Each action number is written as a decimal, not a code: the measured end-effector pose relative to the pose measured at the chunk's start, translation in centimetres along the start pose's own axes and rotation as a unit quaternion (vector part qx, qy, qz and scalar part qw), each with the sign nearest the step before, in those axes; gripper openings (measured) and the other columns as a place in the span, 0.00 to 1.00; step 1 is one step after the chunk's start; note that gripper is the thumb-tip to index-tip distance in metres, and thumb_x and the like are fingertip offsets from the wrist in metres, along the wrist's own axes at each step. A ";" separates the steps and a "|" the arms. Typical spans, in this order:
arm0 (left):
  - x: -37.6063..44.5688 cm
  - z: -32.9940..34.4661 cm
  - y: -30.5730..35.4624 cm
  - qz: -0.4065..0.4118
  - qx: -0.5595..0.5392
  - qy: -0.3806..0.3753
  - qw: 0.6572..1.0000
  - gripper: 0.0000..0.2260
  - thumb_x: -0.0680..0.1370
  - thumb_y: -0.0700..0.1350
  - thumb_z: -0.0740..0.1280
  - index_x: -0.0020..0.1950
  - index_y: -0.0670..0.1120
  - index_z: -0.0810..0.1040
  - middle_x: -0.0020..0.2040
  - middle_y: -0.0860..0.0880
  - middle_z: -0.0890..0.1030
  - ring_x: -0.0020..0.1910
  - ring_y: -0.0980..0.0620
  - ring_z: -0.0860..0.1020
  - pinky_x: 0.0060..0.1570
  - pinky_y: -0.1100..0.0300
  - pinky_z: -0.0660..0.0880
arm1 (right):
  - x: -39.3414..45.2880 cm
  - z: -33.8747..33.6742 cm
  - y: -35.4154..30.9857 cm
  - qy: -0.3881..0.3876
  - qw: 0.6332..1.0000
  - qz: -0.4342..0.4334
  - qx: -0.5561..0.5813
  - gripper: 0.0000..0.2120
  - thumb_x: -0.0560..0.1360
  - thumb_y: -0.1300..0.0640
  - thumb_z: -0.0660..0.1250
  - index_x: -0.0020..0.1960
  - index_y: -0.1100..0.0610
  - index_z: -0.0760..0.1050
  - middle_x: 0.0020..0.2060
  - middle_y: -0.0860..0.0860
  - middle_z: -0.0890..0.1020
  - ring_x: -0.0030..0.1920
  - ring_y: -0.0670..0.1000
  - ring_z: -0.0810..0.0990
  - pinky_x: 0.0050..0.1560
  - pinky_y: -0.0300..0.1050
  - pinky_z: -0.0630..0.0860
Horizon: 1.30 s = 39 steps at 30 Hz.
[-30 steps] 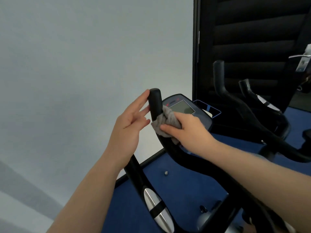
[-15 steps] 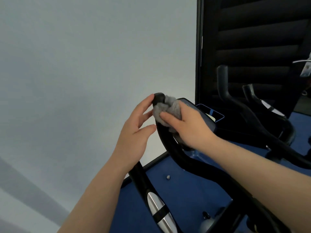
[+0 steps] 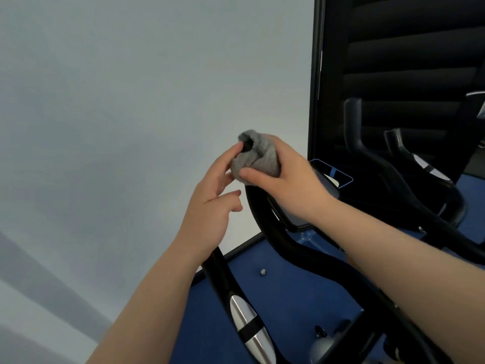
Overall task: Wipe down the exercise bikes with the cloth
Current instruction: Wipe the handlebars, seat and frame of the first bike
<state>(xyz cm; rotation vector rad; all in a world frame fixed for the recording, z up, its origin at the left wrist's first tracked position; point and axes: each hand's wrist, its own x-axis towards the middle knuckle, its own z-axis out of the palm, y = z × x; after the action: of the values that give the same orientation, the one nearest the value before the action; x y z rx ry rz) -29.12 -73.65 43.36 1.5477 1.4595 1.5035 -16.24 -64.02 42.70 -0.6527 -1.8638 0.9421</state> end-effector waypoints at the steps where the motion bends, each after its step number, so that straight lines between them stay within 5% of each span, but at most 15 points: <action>1: 0.0 0.0 0.0 0.000 -0.002 0.002 1.000 0.38 0.63 0.34 0.58 0.71 0.59 0.69 0.68 0.62 0.75 0.65 0.62 0.74 0.59 0.61 0.76 | 0.1 0.8 0.0 0.010 1.000 0.014 0.008 0.20 0.73 0.52 0.73 0.63 0.47 0.73 0.50 0.43 0.82 0.51 0.41 0.80 0.54 0.41 0.77; 4: 0.0 0.0 0.0 -0.003 -0.014 0.009 1.000 0.38 0.62 0.33 0.58 0.70 0.57 0.70 0.68 0.63 0.75 0.65 0.62 0.74 0.60 0.60 0.76 | -1.1 2.0 0.8 0.033 0.999 0.042 -0.001 0.16 0.73 0.53 0.71 0.59 0.46 0.73 0.46 0.42 0.82 0.46 0.40 0.80 0.47 0.38 0.77; 10: -0.1 0.1 -0.1 0.006 0.003 0.004 1.000 0.38 0.63 0.34 0.58 0.70 0.61 0.69 0.68 0.66 0.73 0.66 0.63 0.73 0.62 0.59 0.73 | -2.0 -1.5 0.9 -0.067 0.990 0.075 -0.098 0.13 0.72 0.55 0.73 0.54 0.47 0.75 0.45 0.45 0.82 0.46 0.44 0.81 0.46 0.38 0.76; 14: -0.2 0.3 -0.4 0.016 0.044 0.019 0.999 0.38 0.65 0.36 0.58 0.73 0.61 0.68 0.68 0.66 0.73 0.65 0.66 0.73 0.59 0.64 0.73 | -0.2 -1.7 -0.6 -0.087 0.992 0.093 -0.008 0.20 0.74 0.49 0.72 0.62 0.49 0.69 0.46 0.46 0.82 0.43 0.43 0.81 0.43 0.40 0.78; 18: -0.7 0.6 -0.9 0.043 0.114 0.056 0.991 0.35 0.71 0.28 0.59 0.74 0.56 0.69 0.69 0.60 0.74 0.67 0.63 0.72 0.65 0.62 0.70 | -3.3 1.0 1.2 -0.044 0.994 0.097 -0.028 0.15 0.79 0.52 0.66 0.65 0.51 0.71 0.53 0.46 0.82 0.55 0.45 0.79 0.56 0.37 0.74; 23: -2.4 1.9 -1.1 0.120 0.249 0.147 0.950 0.27 0.73 0.36 0.56 0.68 0.53 0.76 0.64 0.59 0.78 0.62 0.60 0.76 0.59 0.65 0.71 | -4.0 -2.7 2.9 -0.163 0.971 0.162 -0.059 0.11 0.79 0.52 0.65 0.59 0.56 0.76 0.50 0.55 0.84 0.51 0.56 0.82 0.57 0.55 0.77; 26: -3.7 3.1 -1.6 0.138 0.285 0.200 0.927 0.23 0.74 0.35 0.58 0.64 0.51 0.79 0.60 0.57 0.81 0.58 0.58 0.78 0.58 0.58 0.73 | -1.6 -2.3 1.5 -0.121 0.987 0.109 -0.012 0.30 0.78 0.51 0.67 0.76 0.48 0.58 0.55 0.41 0.79 0.47 0.39 0.82 0.47 0.30 0.76; 28: -4.7 4.2 -2.0 0.138 0.313 0.224 0.913 0.22 0.72 0.33 0.59 0.61 0.49 0.80 0.62 0.57 0.80 0.59 0.61 0.76 0.62 0.59 0.69 | -1.0 -0.5 0.6 -0.113 0.989 0.096 0.023 0.35 0.79 0.49 0.64 0.79 0.45 0.48 0.54 0.32 0.74 0.48 0.31 0.78 0.48 0.24 0.72; 32: -6.5 5.3 -3.1 0.099 0.305 0.288 0.902 0.22 0.72 0.31 0.60 0.62 0.47 0.78 0.66 0.55 0.76 0.65 0.68 0.68 0.69 0.47 0.63 | -4.1 -0.1 1.7 -0.116 0.987 0.104 -0.049 0.21 0.80 0.45 0.61 0.72 0.46 0.66 0.52 0.43 0.82 0.55 0.43 0.80 0.58 0.41 0.75; 34: -7.3 5.7 -3.5 0.080 0.297 0.289 0.906 0.24 0.73 0.31 0.59 0.66 0.46 0.75 0.70 0.52 0.73 0.71 0.60 0.66 0.72 0.41 0.60 | -5.7 -2.1 2.7 -0.174 0.972 0.130 -0.091 0.15 0.80 0.48 0.62 0.65 0.50 0.74 0.51 0.47 0.83 0.53 0.47 0.81 0.59 0.50 0.76; 36: -8.1 6.1 -3.7 0.065 0.309 0.281 0.906 0.25 0.74 0.31 0.58 0.70 0.45 0.72 0.74 0.50 0.68 0.76 0.53 0.62 0.75 0.41 0.54 | -5.5 -3.6 2.9 -0.217 0.961 0.162 -0.053 0.09 0.80 0.50 0.65 0.58 0.50 0.78 0.48 0.47 0.85 0.50 0.47 0.83 0.59 0.51 0.77; 39: -9.0 6.8 -3.9 0.042 0.318 0.278 0.905 0.26 0.76 0.31 0.57 0.74 0.44 0.67 0.79 0.49 0.59 0.80 0.53 0.51 0.78 0.48 0.49 | -3.5 -2.7 1.9 -0.175 0.973 0.153 -0.003 0.07 0.79 0.52 0.66 0.57 0.49 0.78 0.49 0.47 0.85 0.52 0.47 0.82 0.58 0.46 0.77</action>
<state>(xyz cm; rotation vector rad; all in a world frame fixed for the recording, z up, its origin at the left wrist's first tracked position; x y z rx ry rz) -22.25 -78.78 35.05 1.5995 2.4327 1.7067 -12.14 -64.70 40.21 -0.8351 -2.1111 1.3215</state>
